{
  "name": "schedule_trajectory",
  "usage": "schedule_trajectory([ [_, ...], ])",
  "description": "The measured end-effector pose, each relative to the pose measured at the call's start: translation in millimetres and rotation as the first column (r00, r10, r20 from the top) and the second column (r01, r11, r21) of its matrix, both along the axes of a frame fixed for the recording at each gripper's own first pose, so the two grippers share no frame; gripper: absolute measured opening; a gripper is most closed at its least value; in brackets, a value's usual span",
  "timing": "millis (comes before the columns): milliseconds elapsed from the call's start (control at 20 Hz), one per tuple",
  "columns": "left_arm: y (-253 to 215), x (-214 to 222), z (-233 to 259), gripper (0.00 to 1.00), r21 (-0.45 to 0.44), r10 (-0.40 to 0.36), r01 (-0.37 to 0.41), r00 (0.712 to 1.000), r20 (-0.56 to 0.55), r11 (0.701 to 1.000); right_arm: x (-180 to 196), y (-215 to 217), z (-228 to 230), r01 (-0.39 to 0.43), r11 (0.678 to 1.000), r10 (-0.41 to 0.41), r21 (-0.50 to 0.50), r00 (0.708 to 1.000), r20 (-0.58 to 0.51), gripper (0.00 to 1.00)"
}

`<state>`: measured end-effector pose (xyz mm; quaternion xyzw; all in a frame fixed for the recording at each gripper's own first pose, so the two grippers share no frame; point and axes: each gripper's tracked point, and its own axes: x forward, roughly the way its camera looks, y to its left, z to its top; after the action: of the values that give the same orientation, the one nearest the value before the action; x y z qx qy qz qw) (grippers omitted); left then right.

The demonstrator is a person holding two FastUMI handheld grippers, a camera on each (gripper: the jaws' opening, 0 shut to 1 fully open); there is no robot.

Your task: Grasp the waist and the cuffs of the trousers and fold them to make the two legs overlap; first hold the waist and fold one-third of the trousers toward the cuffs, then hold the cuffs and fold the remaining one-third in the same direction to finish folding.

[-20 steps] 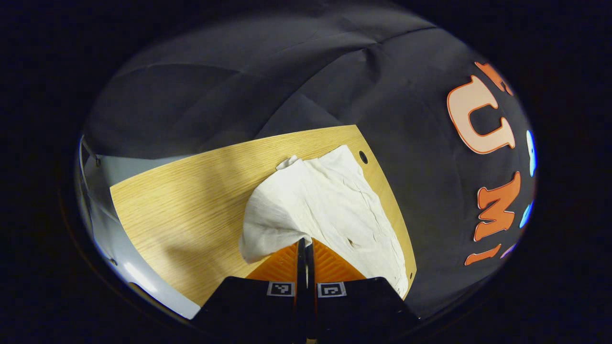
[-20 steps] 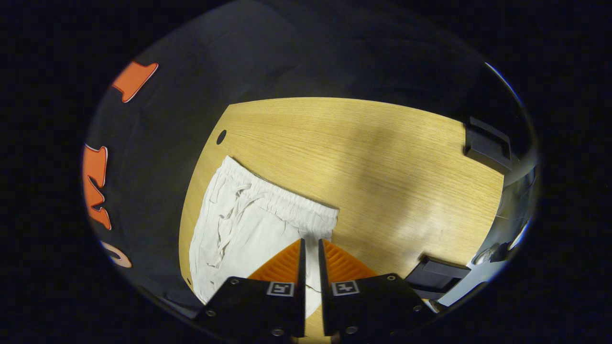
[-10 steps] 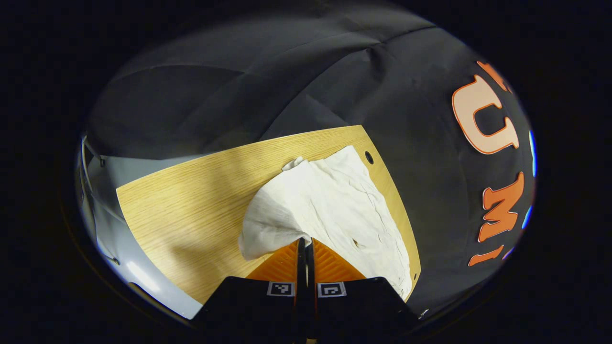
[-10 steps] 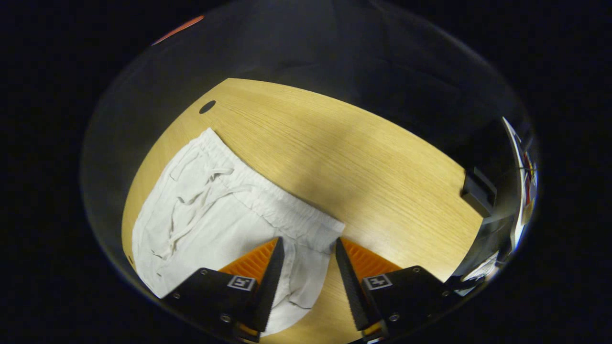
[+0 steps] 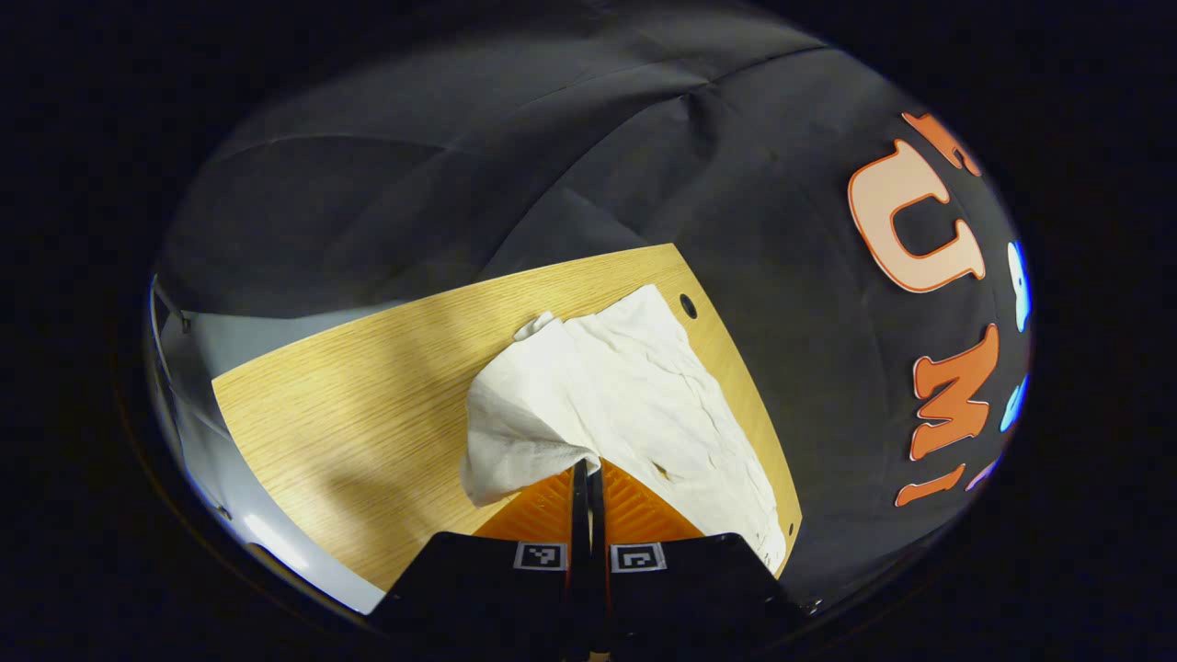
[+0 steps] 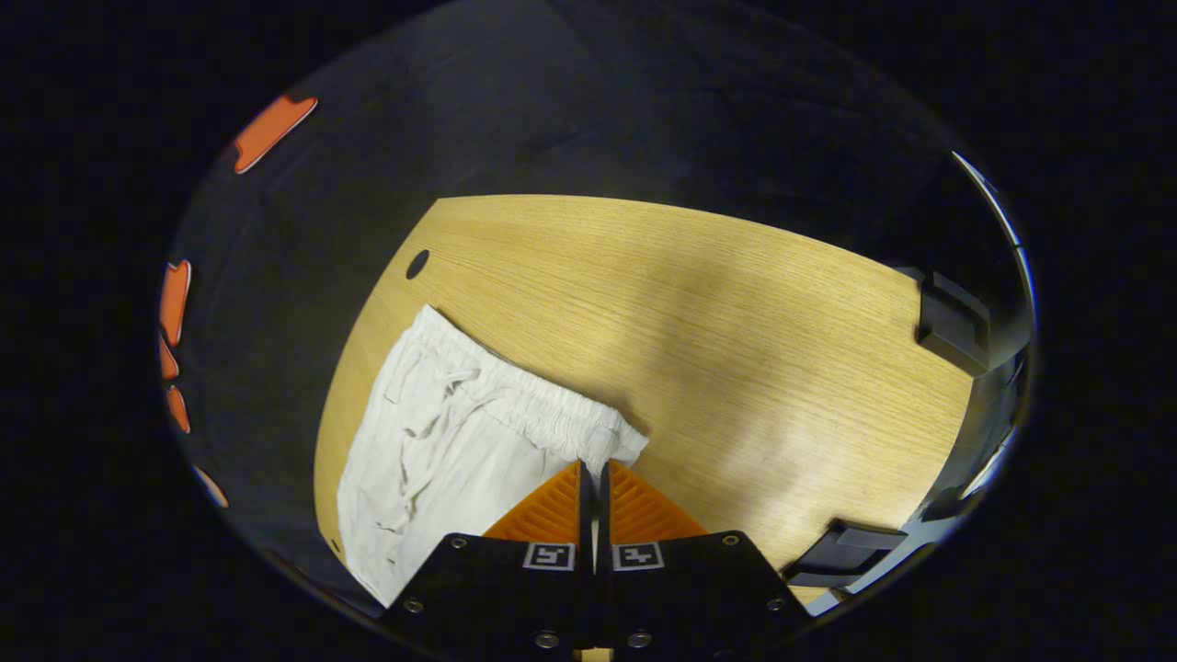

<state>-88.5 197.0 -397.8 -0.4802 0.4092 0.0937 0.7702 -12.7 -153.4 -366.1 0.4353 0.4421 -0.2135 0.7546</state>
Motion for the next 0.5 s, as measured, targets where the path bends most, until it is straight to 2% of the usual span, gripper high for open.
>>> schedule_trajectory([
  [150,1,14,16,0.04,0.0,-0.012,0.012,0.999,0.041,1.0,15,2,20,0.031,0.998,-0.035,0.06,0.996,0.08,0.01],
  [500,4,61,43,0.03,0.012,-0.054,0.052,0.99,0.127,0.999,59,12,57,0.03,0.996,-0.045,0.086,0.983,0.177,0.0],
])
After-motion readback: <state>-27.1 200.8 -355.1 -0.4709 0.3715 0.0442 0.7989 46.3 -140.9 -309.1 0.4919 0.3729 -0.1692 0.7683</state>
